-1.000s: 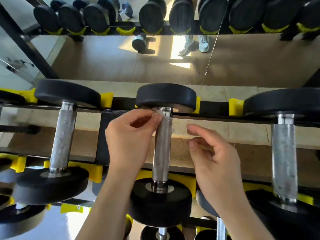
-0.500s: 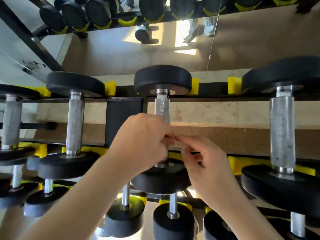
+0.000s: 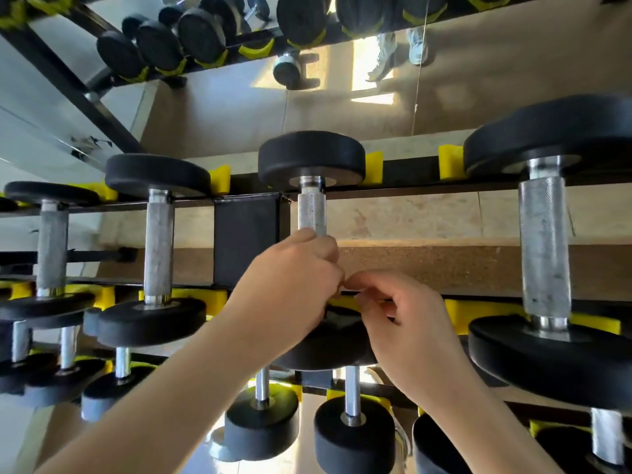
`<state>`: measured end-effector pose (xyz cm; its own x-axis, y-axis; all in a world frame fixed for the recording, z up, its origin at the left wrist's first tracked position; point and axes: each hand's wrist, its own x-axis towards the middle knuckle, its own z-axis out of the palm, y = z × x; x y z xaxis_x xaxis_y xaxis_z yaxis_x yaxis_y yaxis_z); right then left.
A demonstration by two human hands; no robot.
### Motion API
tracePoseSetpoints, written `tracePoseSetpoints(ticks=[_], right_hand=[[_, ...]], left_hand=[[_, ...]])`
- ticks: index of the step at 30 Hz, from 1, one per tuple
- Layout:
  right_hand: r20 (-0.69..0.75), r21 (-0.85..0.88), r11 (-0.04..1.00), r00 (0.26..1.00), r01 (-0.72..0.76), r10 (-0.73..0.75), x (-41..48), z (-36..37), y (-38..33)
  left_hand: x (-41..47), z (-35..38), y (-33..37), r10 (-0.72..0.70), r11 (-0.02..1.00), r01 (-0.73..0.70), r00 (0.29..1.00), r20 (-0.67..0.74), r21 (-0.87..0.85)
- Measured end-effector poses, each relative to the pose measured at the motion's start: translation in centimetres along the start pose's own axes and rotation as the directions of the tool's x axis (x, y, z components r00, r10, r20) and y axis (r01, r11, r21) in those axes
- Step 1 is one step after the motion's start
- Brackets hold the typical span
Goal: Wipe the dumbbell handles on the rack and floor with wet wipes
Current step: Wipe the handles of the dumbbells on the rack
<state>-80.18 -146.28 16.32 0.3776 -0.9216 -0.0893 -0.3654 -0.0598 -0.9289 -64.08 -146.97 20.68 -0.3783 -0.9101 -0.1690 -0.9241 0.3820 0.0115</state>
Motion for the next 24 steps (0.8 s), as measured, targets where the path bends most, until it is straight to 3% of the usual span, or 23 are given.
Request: tracePoseSetpoints(ticks=[2, 6, 9, 11, 13, 15, 20, 24], right_hand=[[0.015, 0.041, 0.999, 0.999, -0.029, 0.028, -0.1, 0.0, -0.1], [0.016, 0.118, 0.988, 0.995, -0.096, 0.094, 1.3, 0.1, -0.8], [-0.002, 0.154, 0.981, 0.992, -0.122, 0.124, 3.3, 0.2, -1.7], [-0.045, 0.156, 0.981, 0.991, -0.116, 0.124, 4.2, 0.0, -1.9], [-0.050, 0.162, 0.978, 0.989, -0.129, 0.139, 4.1, -0.2, -1.5], [-0.017, 0.150, 0.980, 0.991, -0.130, 0.134, 3.3, -0.3, -1.2], [0.042, 0.188, 0.978, 0.996, -0.087, 0.080, 2.3, 0.5, -1.5], [0.021, 0.184, 0.979, 0.996, -0.087, 0.085, 1.9, 1.0, -0.9]], left_hand=[[0.8, -0.6, -0.4, -0.013, 0.998, 0.010, 0.999, 0.037, 0.070], [3.5, -0.8, -2.2, -0.108, 0.993, 0.118, 0.943, -0.315, 0.013], [4.3, -0.4, -2.1, -0.204, 0.977, 0.211, 0.892, -0.404, -0.028], [3.9, -0.7, -1.1, -0.204, 0.977, 0.215, 0.918, -0.339, -0.006], [3.0, -0.8, -0.1, -0.159, 0.980, 0.171, 0.980, -0.123, 0.099], [1.8, -0.9, 0.7, -0.119, 0.987, 0.114, 0.992, 0.040, 0.112], [-0.2, -0.6, -0.5, -0.033, 0.998, 0.028, 0.996, -0.081, -0.059], [-1.7, -0.9, -0.8, -0.095, 0.984, 0.068, 0.982, -0.164, -0.167]])
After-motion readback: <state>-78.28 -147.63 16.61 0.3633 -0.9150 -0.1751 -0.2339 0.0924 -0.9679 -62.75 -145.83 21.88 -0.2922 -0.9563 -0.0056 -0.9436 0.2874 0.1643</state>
